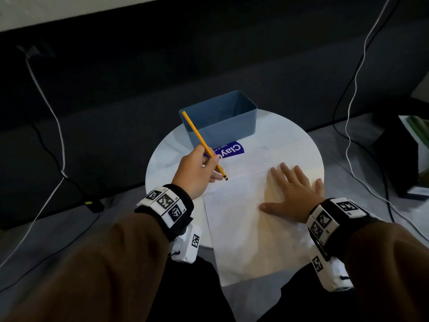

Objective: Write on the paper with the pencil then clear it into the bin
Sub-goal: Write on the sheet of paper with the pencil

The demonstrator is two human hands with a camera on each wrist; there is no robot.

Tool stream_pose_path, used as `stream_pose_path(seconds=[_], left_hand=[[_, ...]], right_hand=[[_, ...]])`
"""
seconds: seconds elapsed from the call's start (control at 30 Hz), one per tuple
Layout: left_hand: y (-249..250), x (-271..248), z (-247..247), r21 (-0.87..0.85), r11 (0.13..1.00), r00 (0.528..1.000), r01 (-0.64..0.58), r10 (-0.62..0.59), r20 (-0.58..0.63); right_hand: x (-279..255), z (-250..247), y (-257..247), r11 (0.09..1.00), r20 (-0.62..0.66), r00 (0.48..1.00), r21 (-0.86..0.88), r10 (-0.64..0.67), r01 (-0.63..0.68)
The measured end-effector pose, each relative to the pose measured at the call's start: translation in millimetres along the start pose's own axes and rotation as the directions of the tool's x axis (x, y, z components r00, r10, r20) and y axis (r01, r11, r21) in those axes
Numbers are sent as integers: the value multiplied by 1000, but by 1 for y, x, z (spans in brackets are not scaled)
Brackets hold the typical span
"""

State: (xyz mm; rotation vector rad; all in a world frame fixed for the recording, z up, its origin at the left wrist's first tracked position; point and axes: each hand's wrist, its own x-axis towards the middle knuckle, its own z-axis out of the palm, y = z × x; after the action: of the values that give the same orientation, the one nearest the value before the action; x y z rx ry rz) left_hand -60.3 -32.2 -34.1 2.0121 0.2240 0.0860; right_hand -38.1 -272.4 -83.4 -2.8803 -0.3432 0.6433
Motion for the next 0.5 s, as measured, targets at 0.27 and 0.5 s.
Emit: stream_pose_path(seconds=[0.27,0.5], left_hand=[[-11,-13,-16,233,971,991,-44,13,135],[-17,-15,-15,298,949,989,-100,61,137]], right_hand=[[-1,-11,-8,999,22,999,2,42,-42],[-6,-27,-47,982,-234,964,105,-127,155]])
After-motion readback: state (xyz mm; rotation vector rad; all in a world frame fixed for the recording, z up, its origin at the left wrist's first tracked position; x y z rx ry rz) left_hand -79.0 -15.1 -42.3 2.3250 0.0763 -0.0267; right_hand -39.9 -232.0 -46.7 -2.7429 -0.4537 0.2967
